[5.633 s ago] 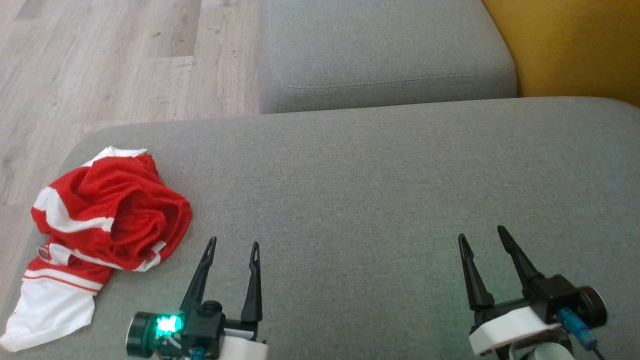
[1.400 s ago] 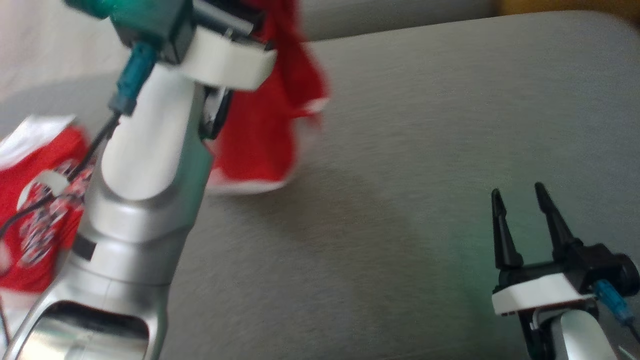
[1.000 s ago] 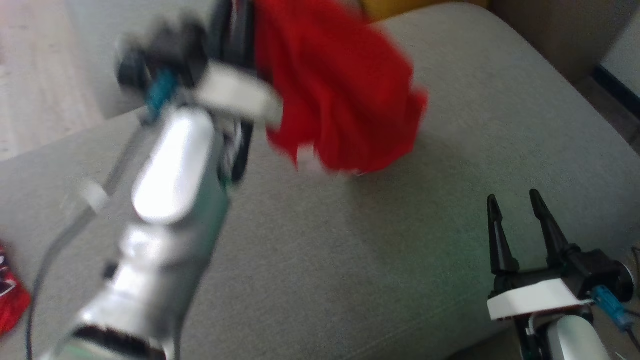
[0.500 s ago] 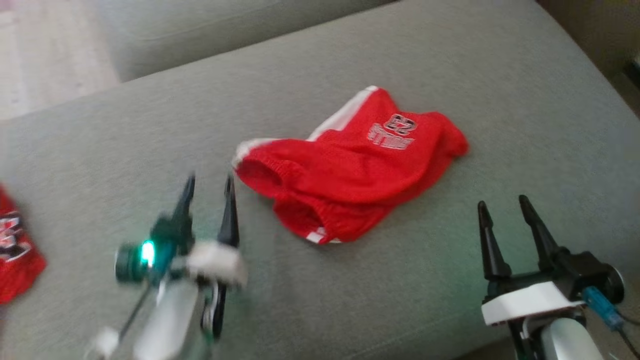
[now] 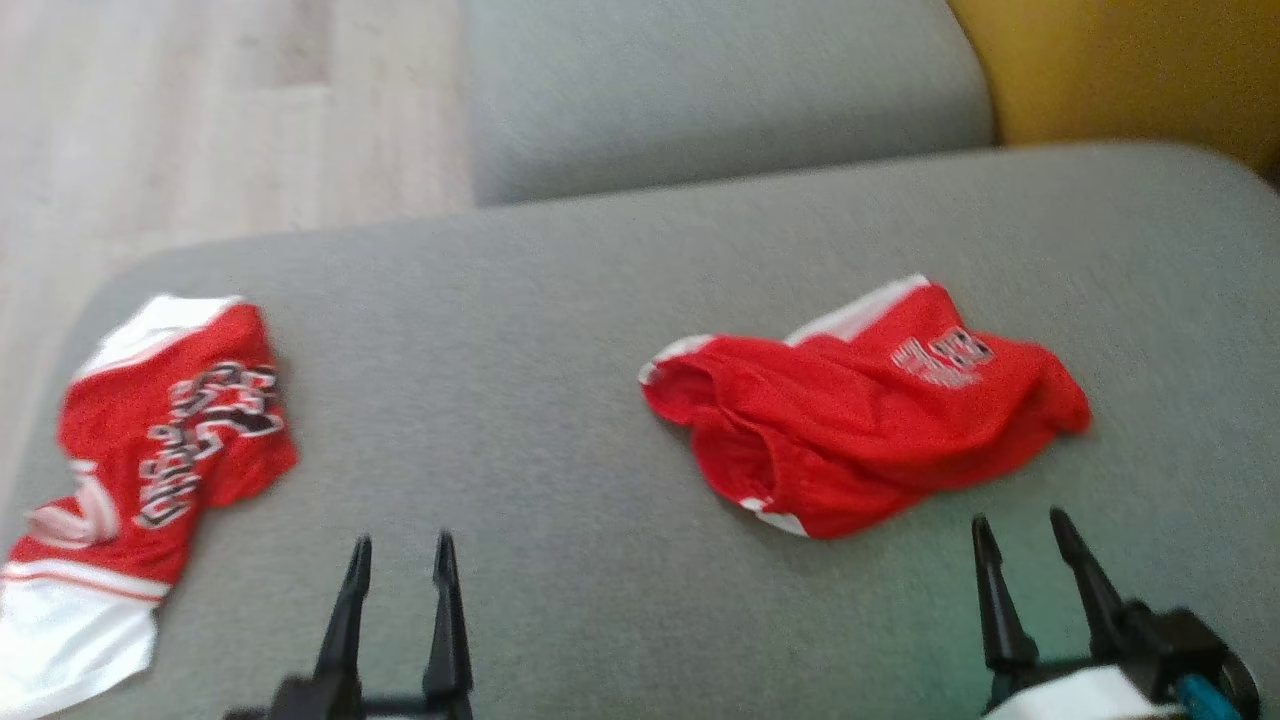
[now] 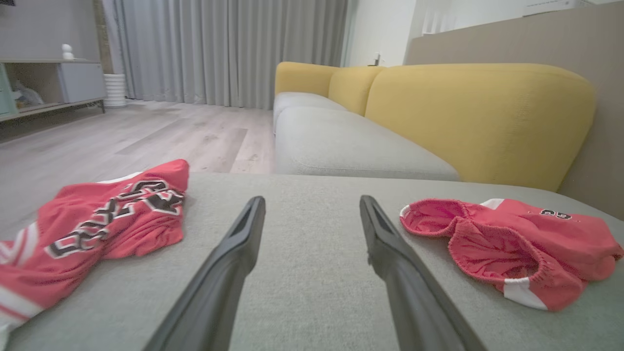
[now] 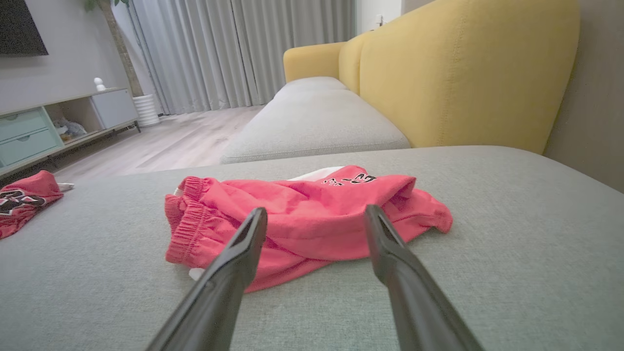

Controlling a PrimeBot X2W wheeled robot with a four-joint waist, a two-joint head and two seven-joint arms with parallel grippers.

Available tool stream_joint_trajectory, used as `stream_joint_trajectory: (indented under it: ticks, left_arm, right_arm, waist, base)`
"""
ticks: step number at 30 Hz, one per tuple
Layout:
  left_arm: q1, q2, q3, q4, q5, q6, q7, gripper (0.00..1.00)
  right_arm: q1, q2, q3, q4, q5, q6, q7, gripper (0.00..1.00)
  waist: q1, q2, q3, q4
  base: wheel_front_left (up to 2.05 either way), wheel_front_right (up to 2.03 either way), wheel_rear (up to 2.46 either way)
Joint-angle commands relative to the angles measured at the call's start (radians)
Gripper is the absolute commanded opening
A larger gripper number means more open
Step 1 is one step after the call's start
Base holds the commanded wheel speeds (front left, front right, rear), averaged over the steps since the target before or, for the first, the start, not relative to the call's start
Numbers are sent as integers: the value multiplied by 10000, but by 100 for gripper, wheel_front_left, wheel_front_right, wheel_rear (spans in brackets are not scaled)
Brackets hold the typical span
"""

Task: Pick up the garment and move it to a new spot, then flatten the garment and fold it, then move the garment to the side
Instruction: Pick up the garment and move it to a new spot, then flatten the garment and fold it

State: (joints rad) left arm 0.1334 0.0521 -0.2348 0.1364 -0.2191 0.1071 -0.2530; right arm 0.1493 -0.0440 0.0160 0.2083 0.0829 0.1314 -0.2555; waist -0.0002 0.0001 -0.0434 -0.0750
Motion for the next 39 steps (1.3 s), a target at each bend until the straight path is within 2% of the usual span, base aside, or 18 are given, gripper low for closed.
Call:
stream_joint_trajectory:
  ticks: [1, 7, 32, 35, 39]
  left_arm:
    - [47, -15, 176, -531, 29, 152, -87, 100]
    - [537, -17, 18, -770, 243, 368, -87, 100]
    - [541, -18, 61, -622, 964, 340, -87, 100]
    - [450, -18, -81, -375, 1003, 121, -87, 100]
    - [-356, 29, -848, 585, 1824, -637, -87, 100]
  right_arm:
    - [-32, -63, 168, -330, 71, -7, -63, 100]
    - [314, -62, 297, -425, 187, -7, -63, 100]
    - [270, -62, 508, -576, 402, -7, -63, 100]
    - [235, -62, 467, -483, 383, -7, -63, 100]
    - [76, -62, 540, -495, 341, -7, -63, 100]
  waist:
    - [2, -1, -509, 559]
    - [2, -1, -679, 811]
    - [2, -1, -636, 794]
    - [2, -1, -584, 775]
    - [2, -1, -302, 715]
  base:
    - [0, 0, 0]
    - [0, 0, 0]
    - [0, 0, 0]
    - [0, 0, 0]
    - [0, 0, 0]
